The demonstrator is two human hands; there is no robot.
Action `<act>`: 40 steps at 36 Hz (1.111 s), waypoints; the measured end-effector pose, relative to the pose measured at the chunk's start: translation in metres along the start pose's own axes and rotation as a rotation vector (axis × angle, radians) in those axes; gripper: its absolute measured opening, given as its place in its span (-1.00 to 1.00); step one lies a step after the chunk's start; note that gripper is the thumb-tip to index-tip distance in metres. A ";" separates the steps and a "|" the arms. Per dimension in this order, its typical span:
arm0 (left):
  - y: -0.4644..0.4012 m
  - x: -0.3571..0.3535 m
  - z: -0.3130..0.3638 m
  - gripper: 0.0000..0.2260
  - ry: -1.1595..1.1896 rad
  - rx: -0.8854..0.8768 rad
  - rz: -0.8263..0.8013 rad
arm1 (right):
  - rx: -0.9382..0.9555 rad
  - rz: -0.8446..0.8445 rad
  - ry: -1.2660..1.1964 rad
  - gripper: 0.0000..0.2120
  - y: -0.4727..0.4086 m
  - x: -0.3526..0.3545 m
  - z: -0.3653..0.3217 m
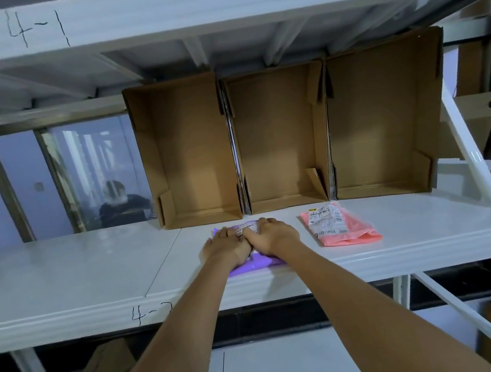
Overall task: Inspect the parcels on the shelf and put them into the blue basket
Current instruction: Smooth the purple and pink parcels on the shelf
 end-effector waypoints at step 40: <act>0.044 0.006 -0.036 -0.34 -0.072 0.081 -0.016 | 0.146 -0.206 0.270 -0.14 0.069 0.025 0.017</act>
Point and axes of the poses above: each hand's wrist, its own y-axis away from the middle knuckle, its own x-axis out of the back of the hand, z = x × y, the point moved 6 cm from there along -y, towards the middle knuckle, and after that the axes turned 5 degrees about z, right-handed, at the moved point
